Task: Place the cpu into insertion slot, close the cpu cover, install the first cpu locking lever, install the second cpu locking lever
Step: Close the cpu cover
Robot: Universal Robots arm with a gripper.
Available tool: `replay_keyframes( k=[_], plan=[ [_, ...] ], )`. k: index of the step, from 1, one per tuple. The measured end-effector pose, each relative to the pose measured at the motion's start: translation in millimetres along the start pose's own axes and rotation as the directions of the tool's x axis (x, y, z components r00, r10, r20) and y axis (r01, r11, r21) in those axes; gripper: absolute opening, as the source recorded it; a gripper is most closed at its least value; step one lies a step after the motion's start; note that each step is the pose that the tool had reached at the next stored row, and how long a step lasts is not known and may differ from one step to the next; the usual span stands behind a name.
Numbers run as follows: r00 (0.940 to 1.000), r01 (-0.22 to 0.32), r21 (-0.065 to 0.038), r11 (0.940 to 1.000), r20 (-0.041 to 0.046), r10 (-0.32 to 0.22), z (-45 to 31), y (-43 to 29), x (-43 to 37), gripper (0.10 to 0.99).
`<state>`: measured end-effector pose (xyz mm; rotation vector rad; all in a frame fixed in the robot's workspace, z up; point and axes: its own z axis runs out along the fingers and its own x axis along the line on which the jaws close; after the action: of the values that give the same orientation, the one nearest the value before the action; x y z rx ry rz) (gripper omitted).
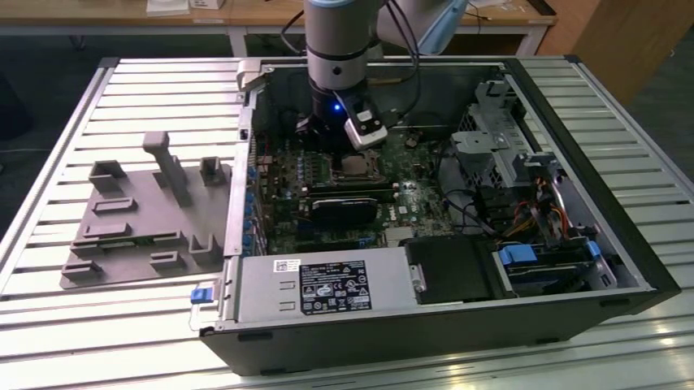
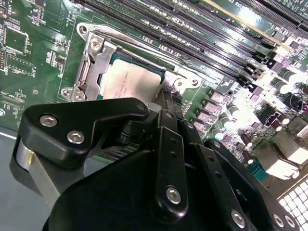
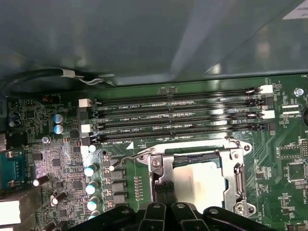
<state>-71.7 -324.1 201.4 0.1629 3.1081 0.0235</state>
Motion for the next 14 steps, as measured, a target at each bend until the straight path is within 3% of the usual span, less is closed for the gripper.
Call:
replay_keyframes(
  k=[14],
  plan=[
    [1.0,0.0,0.0,1.0,0.0,0.0,-0.2,0.4,-3.0,0.102]
  ],
)
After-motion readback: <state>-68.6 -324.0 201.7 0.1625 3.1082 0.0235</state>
